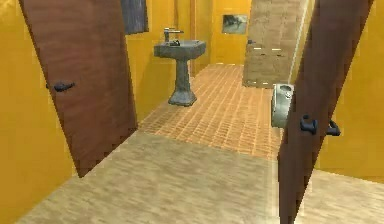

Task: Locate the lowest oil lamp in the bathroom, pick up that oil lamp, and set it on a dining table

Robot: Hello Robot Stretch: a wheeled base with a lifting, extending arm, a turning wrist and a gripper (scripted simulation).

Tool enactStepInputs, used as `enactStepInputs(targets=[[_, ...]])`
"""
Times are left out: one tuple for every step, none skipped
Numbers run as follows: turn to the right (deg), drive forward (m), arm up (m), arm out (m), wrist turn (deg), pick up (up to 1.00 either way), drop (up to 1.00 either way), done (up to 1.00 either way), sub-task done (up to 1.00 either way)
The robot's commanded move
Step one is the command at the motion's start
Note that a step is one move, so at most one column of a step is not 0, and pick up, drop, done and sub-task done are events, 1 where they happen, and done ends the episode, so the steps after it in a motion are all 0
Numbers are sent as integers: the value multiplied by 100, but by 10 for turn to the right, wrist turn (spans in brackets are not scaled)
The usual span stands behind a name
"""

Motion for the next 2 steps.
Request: enactStepInputs(targets=[[0,90,0,0,0,0,0,0,0],[150,0,0,0,0,0,0,0,0]])
